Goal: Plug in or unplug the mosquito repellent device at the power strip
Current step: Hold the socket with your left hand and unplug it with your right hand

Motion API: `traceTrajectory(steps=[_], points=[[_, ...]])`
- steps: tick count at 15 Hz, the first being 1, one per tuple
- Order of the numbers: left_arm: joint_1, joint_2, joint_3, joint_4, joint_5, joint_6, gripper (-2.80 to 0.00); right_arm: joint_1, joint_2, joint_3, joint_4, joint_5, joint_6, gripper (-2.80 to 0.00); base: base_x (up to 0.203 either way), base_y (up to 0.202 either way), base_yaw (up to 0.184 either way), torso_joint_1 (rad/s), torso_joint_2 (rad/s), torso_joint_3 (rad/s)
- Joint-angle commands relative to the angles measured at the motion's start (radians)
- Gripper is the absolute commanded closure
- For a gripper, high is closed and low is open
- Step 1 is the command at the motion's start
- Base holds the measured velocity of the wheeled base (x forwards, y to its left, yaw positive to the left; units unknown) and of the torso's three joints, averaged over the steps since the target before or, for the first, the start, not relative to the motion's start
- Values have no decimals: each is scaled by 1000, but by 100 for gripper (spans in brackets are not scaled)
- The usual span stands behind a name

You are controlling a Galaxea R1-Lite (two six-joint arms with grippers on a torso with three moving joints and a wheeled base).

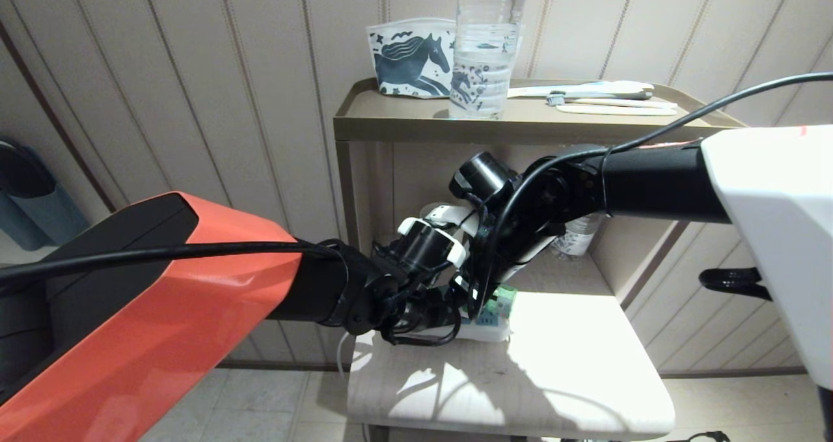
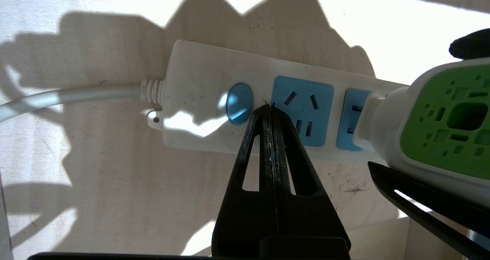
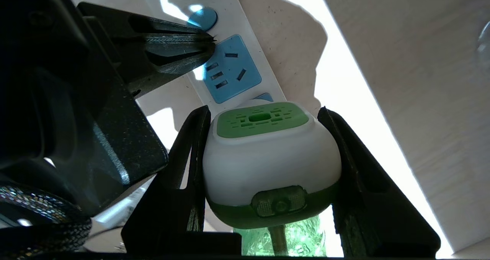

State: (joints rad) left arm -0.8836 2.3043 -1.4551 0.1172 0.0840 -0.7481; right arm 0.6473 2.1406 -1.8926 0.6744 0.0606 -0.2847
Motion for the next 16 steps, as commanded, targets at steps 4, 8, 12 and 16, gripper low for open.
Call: traceTrajectory(steps=[4, 8, 12, 16], points=[[-23, 11, 2, -1, 0, -4, 0, 3, 13, -20, -55, 2, 25, 0, 0, 0, 0, 0, 0, 0], [-24, 12, 1, -1, 2, -2, 0, 11, 30, -20, -16, -6, -17, 0, 0, 0, 0, 0, 0, 0], [-24, 12, 1, -1, 3, 0, 0, 6, 6, -60, 112, -41, -57, 0, 0, 0, 0, 0, 0, 0], [-23, 15, -4, -2, 3, -2, 0, 35, 6, -59, 182, -144, -80, 0, 0, 0, 0, 0, 0, 0]])
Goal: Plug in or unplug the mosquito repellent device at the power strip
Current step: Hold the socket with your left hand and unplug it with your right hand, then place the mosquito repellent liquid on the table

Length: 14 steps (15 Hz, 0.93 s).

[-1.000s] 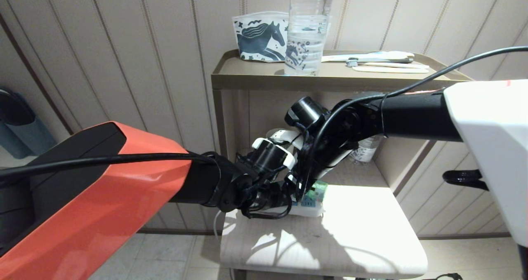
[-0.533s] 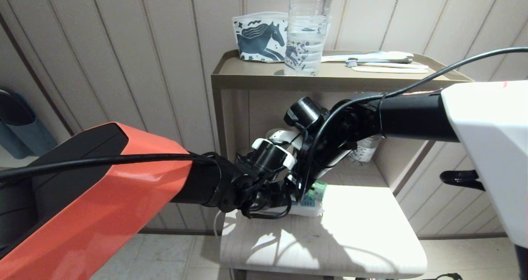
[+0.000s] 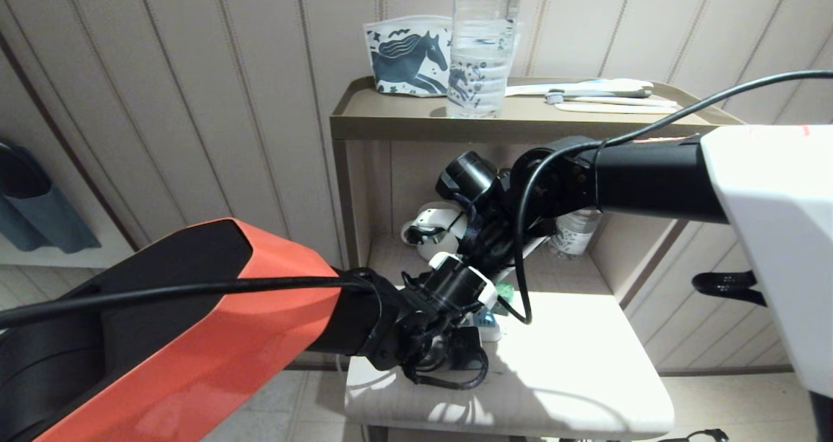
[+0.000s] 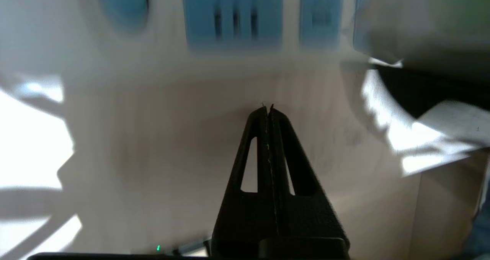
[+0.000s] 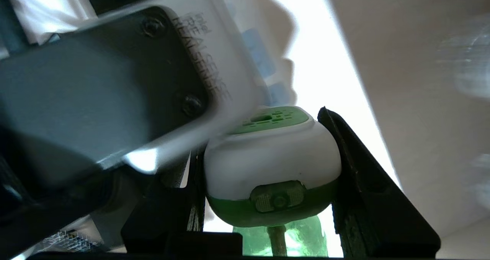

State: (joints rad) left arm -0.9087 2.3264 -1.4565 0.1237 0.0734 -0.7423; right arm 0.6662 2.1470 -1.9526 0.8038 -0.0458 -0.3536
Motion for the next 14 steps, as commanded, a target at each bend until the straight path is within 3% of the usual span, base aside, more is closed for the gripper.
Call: traceTrajectory(steps=[1, 7, 10, 14], points=[[1, -9, -2, -9, 14, -8, 0, 18, -4, 0, 44, -43, -18, 0, 0, 0, 0, 0, 0, 0], [2, -27, -1, -8, 16, -8, 0, -16, -11, 15, 48, -45, -2, 0, 0, 0, 0, 0, 0, 0], [5, -49, -1, -7, 67, -4, 0, -60, -49, 46, 44, -45, 3, 0, 0, 0, 0, 0, 0, 0], [77, -128, -2, -6, 77, 19, 0, -118, -125, 81, 45, -45, 6, 0, 0, 0, 0, 0, 0, 0]])
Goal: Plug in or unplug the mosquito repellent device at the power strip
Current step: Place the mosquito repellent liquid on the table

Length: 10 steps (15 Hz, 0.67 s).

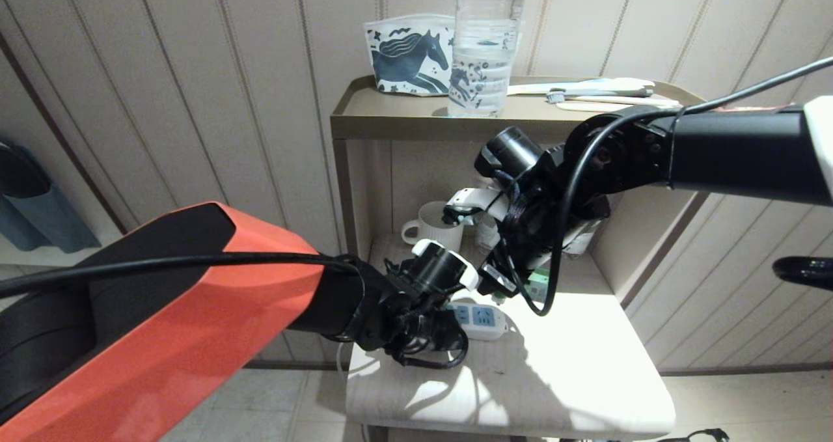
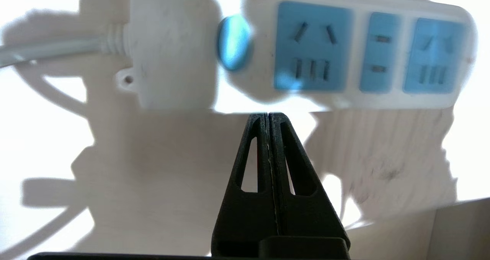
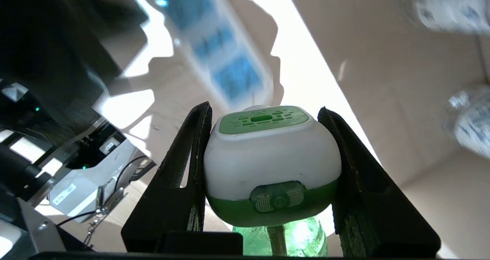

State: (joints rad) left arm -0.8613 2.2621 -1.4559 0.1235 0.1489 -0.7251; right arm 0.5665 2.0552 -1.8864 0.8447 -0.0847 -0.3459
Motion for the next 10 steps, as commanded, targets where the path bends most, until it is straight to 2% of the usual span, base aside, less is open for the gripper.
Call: traceTrajectory(steps=[1, 5, 10], points=[[56, -86, -3, -5, 1, 12, 0, -23, -52, 33, 4, -6, -1, 0, 0, 0, 0, 0, 0, 0], [112, -226, 12, 35, 1, 27, 0, -32, -139, 124, 2, -4, 8, 0, 0, 0, 0, 0, 0, 0], [92, -379, 109, 100, 0, 15, 0, -29, -217, 220, 2, -3, 14, 0, 0, 0, 0, 0, 0, 0]])
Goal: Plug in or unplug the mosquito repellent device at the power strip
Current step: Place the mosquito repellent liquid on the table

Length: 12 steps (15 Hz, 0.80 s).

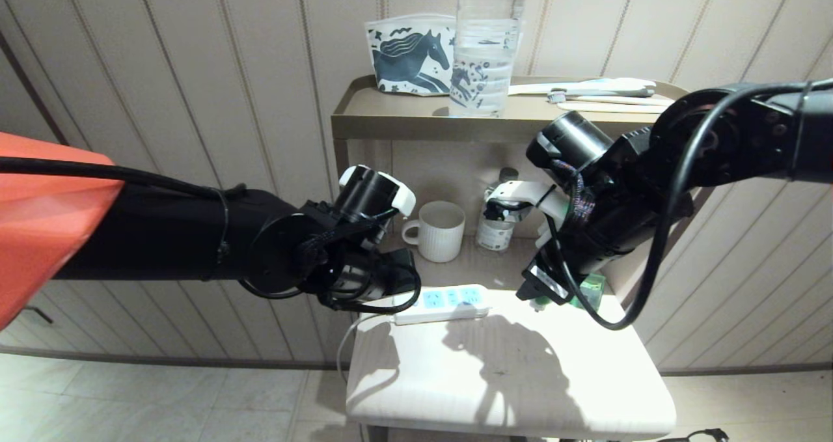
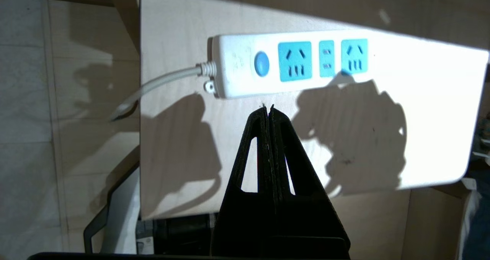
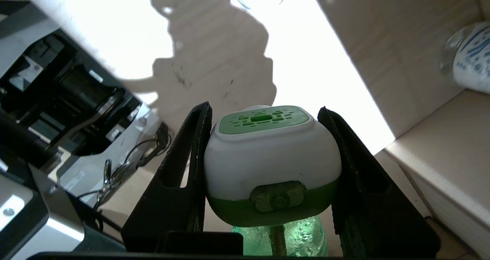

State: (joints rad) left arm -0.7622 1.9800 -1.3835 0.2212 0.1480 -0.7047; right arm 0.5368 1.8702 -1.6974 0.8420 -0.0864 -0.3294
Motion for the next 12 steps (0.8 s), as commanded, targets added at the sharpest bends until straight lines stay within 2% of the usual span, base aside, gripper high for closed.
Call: traceTrajectory(steps=[1, 5, 8, 12], points=[[-8, -143, 71, 4, 2, -3, 0, 1, -57, 57, 3, -1, 2, 0, 0, 0, 0, 0, 0, 0], [31, -355, 345, -3, 47, 18, 0, -4, -189, 211, -27, 1, 11, 0, 0, 0, 0, 0, 0, 0], [158, -533, 526, -20, 61, 27, 0, -39, -287, 346, -81, 1, 10, 0, 0, 0, 0, 0, 0, 0], [295, -808, 709, -20, 82, 79, 0, -58, -430, 492, -107, 1, 13, 0, 0, 0, 0, 0, 0, 0]])
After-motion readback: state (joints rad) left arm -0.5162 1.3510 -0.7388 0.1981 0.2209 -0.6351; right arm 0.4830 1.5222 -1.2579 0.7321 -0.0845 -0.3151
